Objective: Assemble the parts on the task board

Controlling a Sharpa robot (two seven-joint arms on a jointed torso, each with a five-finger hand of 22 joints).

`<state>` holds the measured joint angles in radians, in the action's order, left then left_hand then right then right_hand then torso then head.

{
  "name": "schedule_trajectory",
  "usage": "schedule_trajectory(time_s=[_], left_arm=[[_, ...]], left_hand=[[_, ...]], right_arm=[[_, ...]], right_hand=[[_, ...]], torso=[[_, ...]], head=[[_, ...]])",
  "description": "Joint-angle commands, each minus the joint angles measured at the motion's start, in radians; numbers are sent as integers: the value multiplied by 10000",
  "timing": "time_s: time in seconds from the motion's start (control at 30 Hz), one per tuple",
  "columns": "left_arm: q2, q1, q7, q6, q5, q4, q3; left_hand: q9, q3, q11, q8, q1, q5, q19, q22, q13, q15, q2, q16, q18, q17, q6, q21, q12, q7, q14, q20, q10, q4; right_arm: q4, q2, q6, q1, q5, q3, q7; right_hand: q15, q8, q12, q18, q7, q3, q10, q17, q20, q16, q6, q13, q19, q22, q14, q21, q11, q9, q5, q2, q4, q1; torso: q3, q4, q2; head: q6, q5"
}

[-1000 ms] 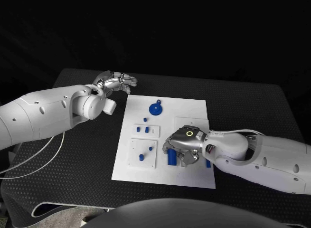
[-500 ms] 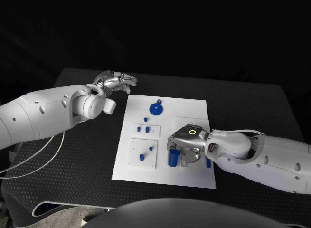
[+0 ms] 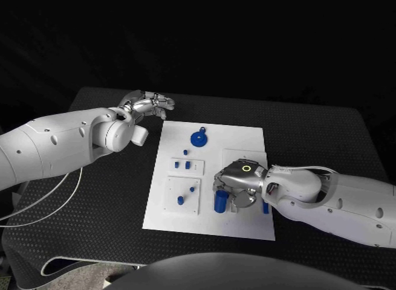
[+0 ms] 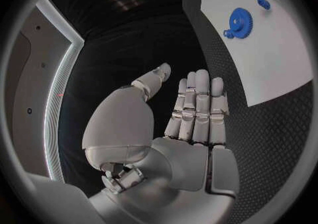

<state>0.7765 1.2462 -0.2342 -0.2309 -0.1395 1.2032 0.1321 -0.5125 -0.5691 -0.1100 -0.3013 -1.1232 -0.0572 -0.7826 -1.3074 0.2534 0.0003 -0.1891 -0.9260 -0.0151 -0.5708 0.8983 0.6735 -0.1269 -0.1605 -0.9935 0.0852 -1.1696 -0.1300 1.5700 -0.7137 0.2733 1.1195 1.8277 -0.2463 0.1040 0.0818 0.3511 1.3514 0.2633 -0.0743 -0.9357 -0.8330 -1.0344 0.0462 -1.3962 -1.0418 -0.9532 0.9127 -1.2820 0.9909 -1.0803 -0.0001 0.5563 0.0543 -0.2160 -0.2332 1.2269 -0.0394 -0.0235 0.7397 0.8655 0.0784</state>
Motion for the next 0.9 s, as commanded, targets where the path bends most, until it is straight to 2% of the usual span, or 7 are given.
schedule_trajectory(time_s=[0.03,0.13,0.23,0.33,0.57,0.8,0.9], left_arm=[[-1,6,-50,130,-13,23,-5],[5,6,-47,129,-17,38,-5],[5,6,-45,131,-18,43,-5],[11,6,-45,129,-18,44,-5],[20,6,-21,161,-26,38,-5],[20,6,-20,190,-26,37,-4],[21,6,-21,190,-27,36,-4]], left_hand=[[-1,-1,-11,21,107,48,-56,-206,-10,64,12,65,-146,-11,-85,-36,-30,9,18,74,63,79],[-1,-2,-11,22,105,48,-56,-206,-10,64,13,65,-147,-12,-88,-37,-30,8,17,74,66,81],[-1,-1,-12,23,104,48,-56,-206,-10,65,10,65,-147,-12,-90,-37,-30,8,17,74,68,82],[-1,-1,-12,24,104,48,-56,-206,-11,65,9,65,-148,-13,-93,-37,-30,7,17,74,70,84],[-1,-1,-12,25,98,48,-56,-207,-11,65,4,66,-149,-14,-97,-38,-30,6,17,74,73,83],[-2,-2,-15,25,91,48,-55,-207,-13,66,1,66,-151,-16,-101,-38,-28,5,18,74,83,83],[-2,-3,-15,25,89,48,-55,-207,-14,66,2,66,-152,-16,-102,-39,-27,4,17,73,86,84]], right_arm=[[-52,-10,-109,-11,-81,-3,62],[-74,-19,-146,-9,-147,-3,-60],[-90,-22,-210,-8,-112,-4,-184],[-99,-28,-212,-7,-3,-4,-298],[-42,-35,63,-7,75,-4,-378],[31,-49,261,-8,76,-4,-287],[61,-48,463,-8,105,-4,-264]], right_hand=[[95,37,38,-15,9,-49,-29,20,-4,-59,-39,21,30,15,-2,-51,-46,11,-59,-18,1,57],[101,-245,-19,-15,-170,-69,98,92,1,4,422,91,-78,48,-84,14,-24,-114,-59,-200,-157,83],[72,-648,-28,-15,-304,243,230,147,33,36,1150,136,-168,61,-178,43,71,-305,-54,-520,-404,15],[14,-1088,6,-15,-55,928,376,196,93,33,2101,180,-287,69,-282,74,93,-520,-32,-718,-566,-68],[-68,-1398,92,-15,421,1745,533,284,193,-17,3081,292,-432,103,-414,140,168,-710,14,-808,-575,20],[-93,-1419,141,-15,602,1861,557,329,219,-54,3357,357,-444,125,-441,158,189,-752,16,-819,-574,146],[-94,-1374,162,-15,608,1815,544,340,220,-70,3337,373,-427,133,-432,155,188,-742,10,-815,-565,212]], torso=[[-11,-2,0],[-16,15,-5],[-14,13,-4],[-12,3,-11],[-6,-10,-8],[-11,-3,-5],[-11,-3,-4]], head=[[1,-3],[10,-5],[14,-6],[15,-11],[24,-21],[41,-18],[45,-17]])
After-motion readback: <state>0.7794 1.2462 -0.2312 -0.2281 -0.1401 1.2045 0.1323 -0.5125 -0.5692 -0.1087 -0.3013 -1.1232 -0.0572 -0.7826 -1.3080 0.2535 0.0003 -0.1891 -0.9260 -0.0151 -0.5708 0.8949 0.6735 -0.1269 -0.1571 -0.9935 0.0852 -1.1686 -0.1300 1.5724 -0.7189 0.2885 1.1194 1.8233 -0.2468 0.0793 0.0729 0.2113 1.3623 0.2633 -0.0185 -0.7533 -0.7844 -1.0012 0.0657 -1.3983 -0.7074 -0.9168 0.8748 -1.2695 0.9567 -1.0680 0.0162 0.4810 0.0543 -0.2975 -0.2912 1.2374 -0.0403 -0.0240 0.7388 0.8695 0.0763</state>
